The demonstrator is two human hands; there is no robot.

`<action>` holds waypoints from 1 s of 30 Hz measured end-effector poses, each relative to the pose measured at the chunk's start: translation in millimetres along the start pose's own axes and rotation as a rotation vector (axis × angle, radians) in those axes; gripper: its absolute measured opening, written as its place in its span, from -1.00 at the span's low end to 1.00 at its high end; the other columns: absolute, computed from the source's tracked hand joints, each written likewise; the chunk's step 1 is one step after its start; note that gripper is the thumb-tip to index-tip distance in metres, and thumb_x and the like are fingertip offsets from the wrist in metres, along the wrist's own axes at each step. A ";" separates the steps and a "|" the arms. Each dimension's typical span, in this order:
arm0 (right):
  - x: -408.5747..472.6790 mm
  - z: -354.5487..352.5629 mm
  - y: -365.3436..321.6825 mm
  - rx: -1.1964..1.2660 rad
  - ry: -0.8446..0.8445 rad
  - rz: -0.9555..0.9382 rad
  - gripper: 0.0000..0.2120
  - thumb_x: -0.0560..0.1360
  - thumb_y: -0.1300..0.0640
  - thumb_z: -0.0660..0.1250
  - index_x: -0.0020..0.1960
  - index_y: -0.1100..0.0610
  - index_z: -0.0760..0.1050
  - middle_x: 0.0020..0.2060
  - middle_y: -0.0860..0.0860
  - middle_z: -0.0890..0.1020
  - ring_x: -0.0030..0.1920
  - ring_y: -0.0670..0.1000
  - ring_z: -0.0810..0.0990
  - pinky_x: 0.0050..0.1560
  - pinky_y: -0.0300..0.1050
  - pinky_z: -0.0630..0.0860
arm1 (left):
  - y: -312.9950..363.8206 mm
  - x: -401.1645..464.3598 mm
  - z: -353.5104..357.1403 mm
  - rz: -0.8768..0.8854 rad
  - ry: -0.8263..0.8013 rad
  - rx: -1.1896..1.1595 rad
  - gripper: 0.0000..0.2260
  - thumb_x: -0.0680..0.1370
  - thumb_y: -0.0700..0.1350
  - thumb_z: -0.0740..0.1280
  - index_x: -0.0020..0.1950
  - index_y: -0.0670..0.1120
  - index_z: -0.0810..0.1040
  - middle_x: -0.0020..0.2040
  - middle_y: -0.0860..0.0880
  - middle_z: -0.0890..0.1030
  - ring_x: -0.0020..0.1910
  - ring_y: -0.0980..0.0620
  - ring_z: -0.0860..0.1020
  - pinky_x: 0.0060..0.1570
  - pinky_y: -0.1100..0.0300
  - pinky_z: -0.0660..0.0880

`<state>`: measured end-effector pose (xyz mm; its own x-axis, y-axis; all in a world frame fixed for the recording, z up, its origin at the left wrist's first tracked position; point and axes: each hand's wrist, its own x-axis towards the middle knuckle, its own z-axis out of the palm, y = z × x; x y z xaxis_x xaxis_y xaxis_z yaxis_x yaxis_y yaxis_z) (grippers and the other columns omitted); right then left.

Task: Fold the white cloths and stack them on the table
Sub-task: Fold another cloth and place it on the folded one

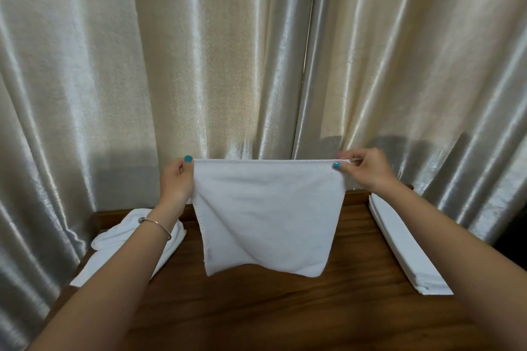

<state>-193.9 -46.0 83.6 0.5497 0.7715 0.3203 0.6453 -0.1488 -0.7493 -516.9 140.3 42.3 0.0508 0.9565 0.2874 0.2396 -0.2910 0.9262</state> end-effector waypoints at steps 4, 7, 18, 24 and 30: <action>-7.7 -4.1 1.8 -0.419 -0.053 0.005 -0.78 0.48 -0.14 0.37 -0.16 0.01 0.59 -0.29 -0.07 0.60 -0.21 0.00 0.56 -0.34 -0.20 0.33 | -5.5 -6.0 -1.6 -0.003 -0.041 0.082 -0.64 0.62 -0.08 0.17 -0.38 -0.09 0.29 -0.41 -0.02 0.32 -0.39 0.05 0.28 -0.35 0.15 0.20; -1.8 8.1 11.3 -0.353 -0.118 0.087 -0.75 0.52 -0.06 0.34 -0.19 0.11 0.54 -0.37 0.05 0.62 -0.32 0.02 0.63 -0.30 -0.14 0.48 | -17.1 -6.6 3.2 -0.055 -0.085 0.142 -0.67 0.61 -0.10 0.18 -0.35 -0.13 0.36 -0.39 -0.06 0.36 -0.37 0.03 0.31 -0.35 0.16 0.22; 41.0 42.2 35.4 0.110 -0.026 0.275 -0.85 0.53 0.18 0.34 -0.15 0.13 0.38 -0.04 0.20 0.58 0.03 0.19 0.61 0.10 0.18 0.57 | -24.1 27.4 25.8 -0.305 -0.270 -0.330 -0.80 0.64 -0.16 0.15 0.21 -0.20 0.42 0.10 -0.22 0.58 -0.09 0.01 0.67 -0.22 0.31 0.61; 3.1 28.8 26.4 0.205 0.019 0.132 -0.78 0.52 0.28 0.33 -0.25 0.14 0.37 0.17 0.10 0.61 0.21 0.03 0.55 0.25 0.00 0.46 | -26.5 9.1 -6.0 -0.242 -0.462 -0.490 -0.75 0.61 -0.21 0.18 0.25 -0.31 0.40 0.14 -0.27 0.58 0.13 -0.09 0.62 0.11 0.16 0.56; -71.2 40.8 85.6 0.148 -0.240 0.296 -0.83 0.42 0.37 0.43 -0.19 0.44 0.46 0.02 0.06 0.68 0.17 -0.01 0.59 0.17 -0.15 0.50 | -76.0 -62.4 -30.1 -0.435 -0.656 -0.309 -0.78 0.57 -0.27 0.25 0.19 -0.29 0.52 0.14 -0.26 0.60 0.08 -0.10 0.62 -0.06 0.25 0.61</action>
<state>-199.4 -88.4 -27.0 0.5494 0.8338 -0.0532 0.3852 -0.3092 -0.8695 -567.5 102.1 -38.7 0.5909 0.7756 -0.2219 0.0975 0.2044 0.9740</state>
